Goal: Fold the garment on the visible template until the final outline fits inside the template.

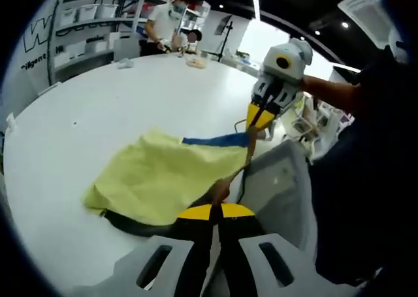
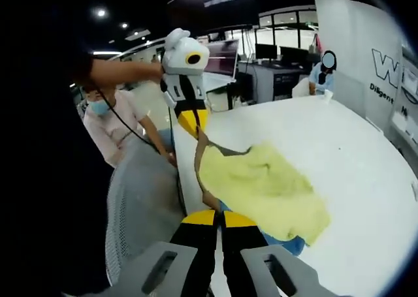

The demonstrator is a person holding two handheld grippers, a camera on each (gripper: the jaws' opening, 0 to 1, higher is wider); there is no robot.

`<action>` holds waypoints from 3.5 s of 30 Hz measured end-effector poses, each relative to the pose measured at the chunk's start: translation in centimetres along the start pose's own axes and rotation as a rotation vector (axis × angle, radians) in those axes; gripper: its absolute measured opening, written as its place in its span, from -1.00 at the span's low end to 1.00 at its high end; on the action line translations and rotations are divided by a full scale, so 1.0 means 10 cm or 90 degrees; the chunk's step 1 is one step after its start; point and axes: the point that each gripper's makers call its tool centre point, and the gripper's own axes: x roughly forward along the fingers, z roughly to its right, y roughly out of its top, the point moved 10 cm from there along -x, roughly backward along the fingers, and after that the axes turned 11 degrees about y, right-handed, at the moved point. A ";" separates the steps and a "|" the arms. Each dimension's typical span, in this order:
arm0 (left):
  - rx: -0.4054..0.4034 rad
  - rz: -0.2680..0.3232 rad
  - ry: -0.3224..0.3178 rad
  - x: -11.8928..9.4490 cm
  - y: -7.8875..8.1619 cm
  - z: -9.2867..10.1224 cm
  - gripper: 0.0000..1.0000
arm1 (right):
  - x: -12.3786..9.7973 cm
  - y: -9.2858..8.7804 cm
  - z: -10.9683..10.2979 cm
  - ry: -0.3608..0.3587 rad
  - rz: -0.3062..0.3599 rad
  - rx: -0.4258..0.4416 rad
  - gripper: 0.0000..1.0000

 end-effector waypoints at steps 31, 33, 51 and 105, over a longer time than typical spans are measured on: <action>0.035 0.082 0.176 0.28 0.56 -0.67 -0.81 | -0.06 0.33 0.91 -0.184 0.016 -0.074 -1.00; 0.034 0.081 0.184 0.31 0.59 -0.72 -0.81 | -0.05 0.33 0.96 -0.198 0.014 -0.072 -1.00; 0.081 0.092 0.263 0.56 0.86 -1.07 -0.80 | -0.03 0.40 1.40 -0.283 0.020 -0.056 -1.00; 0.024 0.059 0.324 1.27 0.82 -1.94 -0.80 | 0.46 0.17 2.52 -0.336 -0.004 0.010 -1.00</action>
